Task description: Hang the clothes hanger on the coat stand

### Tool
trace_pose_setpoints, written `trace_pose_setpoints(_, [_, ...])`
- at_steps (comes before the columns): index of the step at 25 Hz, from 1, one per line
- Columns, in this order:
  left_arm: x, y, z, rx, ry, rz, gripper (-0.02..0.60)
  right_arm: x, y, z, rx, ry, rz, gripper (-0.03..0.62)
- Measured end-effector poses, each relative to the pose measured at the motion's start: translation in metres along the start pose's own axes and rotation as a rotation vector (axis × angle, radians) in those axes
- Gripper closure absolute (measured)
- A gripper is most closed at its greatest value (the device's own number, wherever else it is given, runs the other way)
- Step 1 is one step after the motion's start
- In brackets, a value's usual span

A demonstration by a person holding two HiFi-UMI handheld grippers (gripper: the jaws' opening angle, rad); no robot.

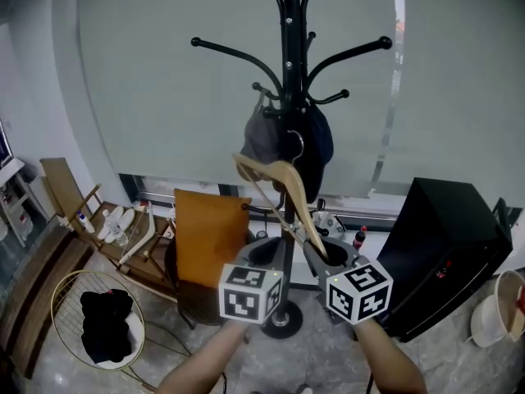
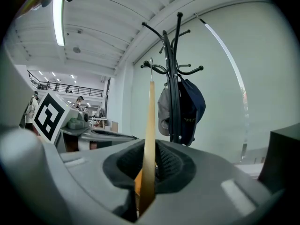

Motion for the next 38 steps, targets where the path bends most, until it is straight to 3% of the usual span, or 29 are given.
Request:
trace_pose_setpoints(13, [-0.005,-0.004,0.025,0.000,-0.100,-0.005,0.577,0.041,-0.013,0.025,0.007,-0.101,-0.015,0.554])
trace_pose_setpoints(38, [-0.008,0.000,0.040,-0.015,-0.171,-0.015,0.577,0.066,-0.033,0.071,-0.015,-0.206,-0.037,0.553])
Point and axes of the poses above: the fingertips, and each gripper's own axes: z forward along the fingers, x to its right, y out of its underside, the point moved 8 cm from there along -z, backward along the fingers, and after that the axes turned 2 degrees about x, right-handed, at the moved point
